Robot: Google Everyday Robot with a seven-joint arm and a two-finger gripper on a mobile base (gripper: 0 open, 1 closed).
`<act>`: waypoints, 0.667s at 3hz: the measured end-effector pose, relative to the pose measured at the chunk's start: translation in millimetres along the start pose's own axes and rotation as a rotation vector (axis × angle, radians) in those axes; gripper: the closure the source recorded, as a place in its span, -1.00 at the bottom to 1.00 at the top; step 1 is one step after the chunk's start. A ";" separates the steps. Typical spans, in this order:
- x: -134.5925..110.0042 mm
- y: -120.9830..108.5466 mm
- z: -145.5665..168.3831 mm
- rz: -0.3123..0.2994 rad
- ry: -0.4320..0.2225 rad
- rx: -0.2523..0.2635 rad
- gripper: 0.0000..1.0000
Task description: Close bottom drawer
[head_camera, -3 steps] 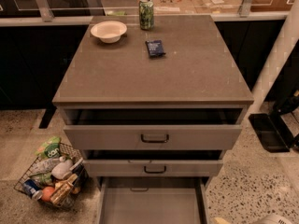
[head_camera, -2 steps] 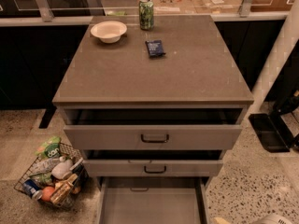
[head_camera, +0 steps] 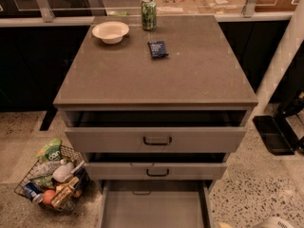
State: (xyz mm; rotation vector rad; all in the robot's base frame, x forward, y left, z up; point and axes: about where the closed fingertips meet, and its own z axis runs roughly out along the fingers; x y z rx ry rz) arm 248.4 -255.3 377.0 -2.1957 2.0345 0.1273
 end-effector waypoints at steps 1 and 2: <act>9.6 8.2 11.5 -0.010 0.032 -0.014 -1.00; 4.3 19.3 38.0 -0.011 0.016 -0.010 -1.00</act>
Offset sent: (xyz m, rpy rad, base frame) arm -0.0443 0.0373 -0.0994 0.0023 -0.0090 0.0105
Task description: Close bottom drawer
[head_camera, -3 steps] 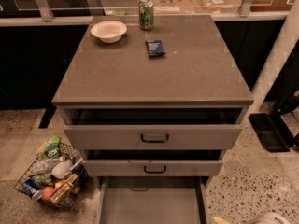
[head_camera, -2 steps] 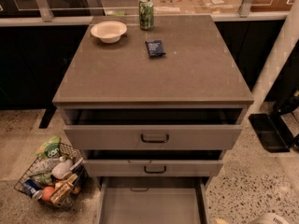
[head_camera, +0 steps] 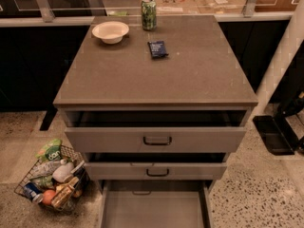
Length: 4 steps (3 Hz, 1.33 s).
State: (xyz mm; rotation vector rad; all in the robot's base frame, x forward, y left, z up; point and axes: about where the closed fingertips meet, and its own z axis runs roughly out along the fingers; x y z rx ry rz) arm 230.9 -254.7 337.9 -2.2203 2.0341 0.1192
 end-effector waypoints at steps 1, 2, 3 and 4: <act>-16.6 5.3 27.9 -0.009 -0.048 0.022 -1.00; -35.3 9.6 53.2 -0.028 -0.072 0.034 -1.00; -50.3 19.5 72.6 -0.060 -0.049 0.033 -1.00; -64.4 25.3 91.9 -0.100 0.006 0.031 -1.00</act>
Offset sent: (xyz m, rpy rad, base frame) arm -0.0207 0.0734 -0.0803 0.0893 -0.0472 0.0484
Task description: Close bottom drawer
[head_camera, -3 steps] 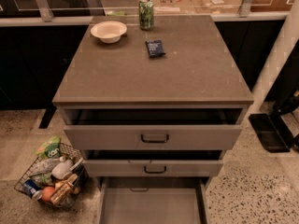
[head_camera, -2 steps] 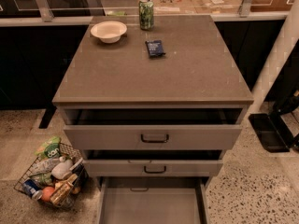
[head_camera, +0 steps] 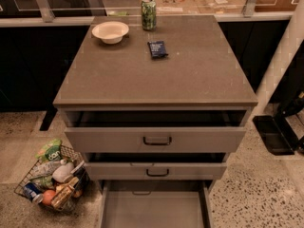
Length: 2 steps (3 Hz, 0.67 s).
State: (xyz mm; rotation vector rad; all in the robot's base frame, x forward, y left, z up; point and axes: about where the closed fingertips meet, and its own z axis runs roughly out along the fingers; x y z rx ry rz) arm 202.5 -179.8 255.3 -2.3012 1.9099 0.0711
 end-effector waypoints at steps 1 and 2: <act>-4.7 2.6 18.8 -0.023 0.053 -0.011 -1.00; -3.5 6.4 20.8 -0.026 0.064 -0.018 -0.65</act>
Offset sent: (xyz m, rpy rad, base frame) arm -0.0022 0.0066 -0.0174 -0.0526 -0.0022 0.0184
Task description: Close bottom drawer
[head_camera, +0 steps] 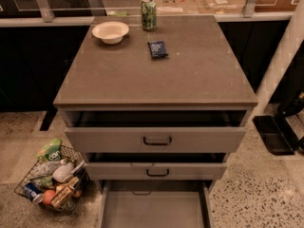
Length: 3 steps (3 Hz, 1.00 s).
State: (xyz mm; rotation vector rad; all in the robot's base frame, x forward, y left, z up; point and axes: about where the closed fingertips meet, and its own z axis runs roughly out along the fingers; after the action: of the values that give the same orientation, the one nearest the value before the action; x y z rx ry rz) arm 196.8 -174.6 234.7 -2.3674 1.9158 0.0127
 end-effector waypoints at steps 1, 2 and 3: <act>-1.4 1.9 0.6 -0.001 -0.003 -0.003 -0.16; -2.7 3.7 1.1 -0.002 -0.005 -0.006 0.31; -4.0 5.5 1.6 -0.003 -0.008 -0.008 0.74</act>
Offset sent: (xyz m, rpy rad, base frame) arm -0.0018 0.0009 -0.0005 0.0018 0.0027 0.0012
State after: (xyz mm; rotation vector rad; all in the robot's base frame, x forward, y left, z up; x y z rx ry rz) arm 190.6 -171.7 233.0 -2.3721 1.9122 0.0298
